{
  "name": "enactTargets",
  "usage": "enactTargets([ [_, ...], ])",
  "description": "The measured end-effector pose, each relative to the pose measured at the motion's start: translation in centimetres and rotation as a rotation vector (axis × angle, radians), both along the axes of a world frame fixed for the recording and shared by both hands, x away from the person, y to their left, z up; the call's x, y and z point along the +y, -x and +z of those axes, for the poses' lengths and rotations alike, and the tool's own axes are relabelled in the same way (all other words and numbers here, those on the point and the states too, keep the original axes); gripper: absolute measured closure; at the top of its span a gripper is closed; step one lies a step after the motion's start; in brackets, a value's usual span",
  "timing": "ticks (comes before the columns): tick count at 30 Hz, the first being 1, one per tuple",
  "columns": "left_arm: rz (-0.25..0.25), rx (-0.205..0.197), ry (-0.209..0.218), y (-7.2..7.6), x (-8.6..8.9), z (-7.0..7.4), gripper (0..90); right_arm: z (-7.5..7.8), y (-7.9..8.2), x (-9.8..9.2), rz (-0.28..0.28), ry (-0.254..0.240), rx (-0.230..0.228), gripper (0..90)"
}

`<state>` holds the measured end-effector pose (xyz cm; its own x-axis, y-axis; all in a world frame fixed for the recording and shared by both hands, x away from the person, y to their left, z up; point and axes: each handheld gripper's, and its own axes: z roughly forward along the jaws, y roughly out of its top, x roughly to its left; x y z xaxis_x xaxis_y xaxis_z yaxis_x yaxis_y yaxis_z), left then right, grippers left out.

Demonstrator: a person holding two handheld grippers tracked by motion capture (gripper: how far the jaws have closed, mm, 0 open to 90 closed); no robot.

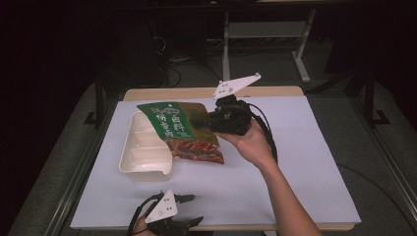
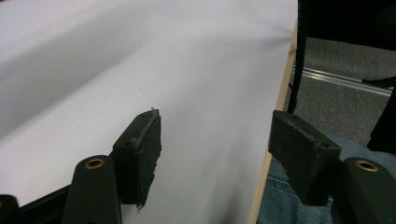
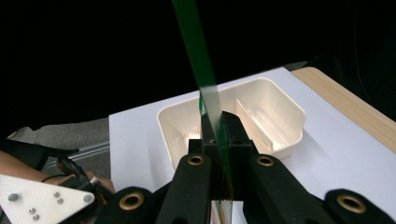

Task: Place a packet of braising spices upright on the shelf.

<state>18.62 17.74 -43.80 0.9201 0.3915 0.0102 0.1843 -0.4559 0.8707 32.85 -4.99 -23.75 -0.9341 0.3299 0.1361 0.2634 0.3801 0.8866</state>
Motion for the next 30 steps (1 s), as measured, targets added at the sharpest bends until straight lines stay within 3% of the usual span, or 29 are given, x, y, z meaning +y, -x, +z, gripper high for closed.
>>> enactTargets([
  [14,0.000,-0.002,0.012,0.2,0.1,0.0,33.2,0.8,-0.5,3.1,0.046,-0.031,-0.014,90.0],
  [30,0.021,-0.018,0.019,0.0,0.7,0.0,28.6,-0.2,-1.7,6.5,0.070,-0.067,-0.001,90.0],
])
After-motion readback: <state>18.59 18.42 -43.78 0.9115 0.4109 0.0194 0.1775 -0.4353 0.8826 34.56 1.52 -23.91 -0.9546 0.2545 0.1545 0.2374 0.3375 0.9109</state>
